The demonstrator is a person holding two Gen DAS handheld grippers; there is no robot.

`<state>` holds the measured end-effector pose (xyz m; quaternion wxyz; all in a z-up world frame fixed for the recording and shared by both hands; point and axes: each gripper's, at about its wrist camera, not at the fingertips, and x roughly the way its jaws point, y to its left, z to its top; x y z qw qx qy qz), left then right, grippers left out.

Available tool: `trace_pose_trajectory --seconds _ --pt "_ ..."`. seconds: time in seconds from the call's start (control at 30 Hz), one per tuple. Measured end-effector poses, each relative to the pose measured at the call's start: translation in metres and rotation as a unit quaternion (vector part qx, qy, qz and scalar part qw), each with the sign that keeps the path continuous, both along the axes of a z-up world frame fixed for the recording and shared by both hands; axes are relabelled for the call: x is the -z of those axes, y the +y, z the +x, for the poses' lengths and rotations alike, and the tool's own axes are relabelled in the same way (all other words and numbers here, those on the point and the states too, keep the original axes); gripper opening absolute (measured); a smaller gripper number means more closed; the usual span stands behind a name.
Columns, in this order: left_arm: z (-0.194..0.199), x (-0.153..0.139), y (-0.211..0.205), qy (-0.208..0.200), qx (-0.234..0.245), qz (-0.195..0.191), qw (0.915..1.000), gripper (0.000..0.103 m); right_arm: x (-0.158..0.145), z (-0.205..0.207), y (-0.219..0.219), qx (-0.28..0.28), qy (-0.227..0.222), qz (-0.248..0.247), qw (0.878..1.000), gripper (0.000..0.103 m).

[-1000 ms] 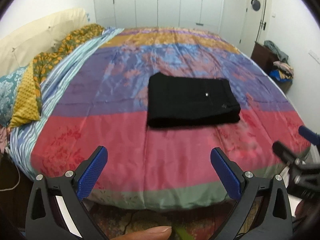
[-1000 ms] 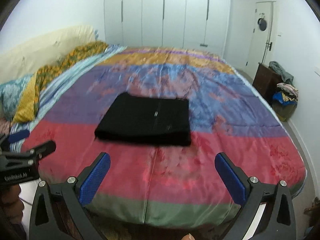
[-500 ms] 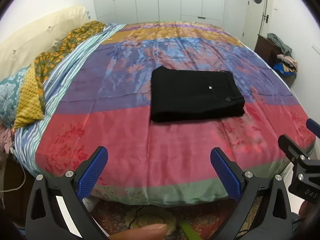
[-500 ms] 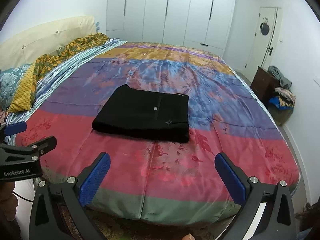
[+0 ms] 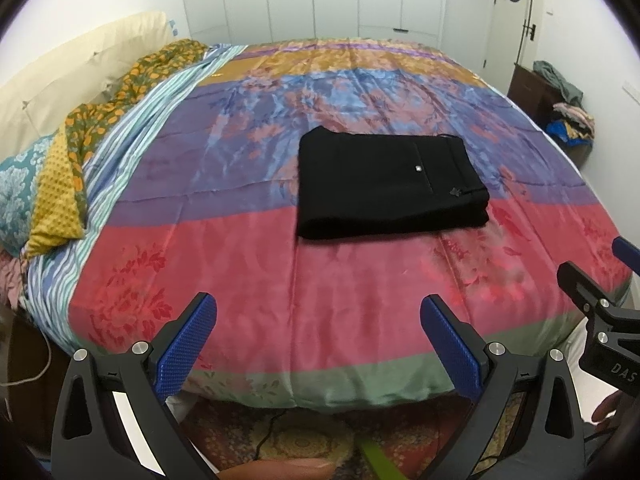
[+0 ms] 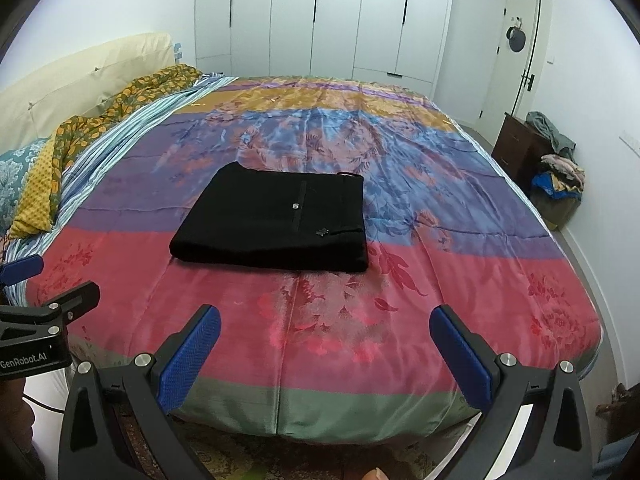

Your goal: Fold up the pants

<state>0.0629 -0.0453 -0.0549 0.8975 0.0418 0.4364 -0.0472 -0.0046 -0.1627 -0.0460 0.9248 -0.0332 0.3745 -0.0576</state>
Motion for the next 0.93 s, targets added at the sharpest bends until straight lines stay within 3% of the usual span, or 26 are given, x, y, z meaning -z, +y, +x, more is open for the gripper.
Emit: trace_pose_trajectory --seconds 0.93 --pt "0.0002 0.0031 -0.0034 0.006 0.011 -0.001 0.9999 0.102 0.0069 -0.0011 0.0066 -0.010 0.009 0.007 1.000 0.103"
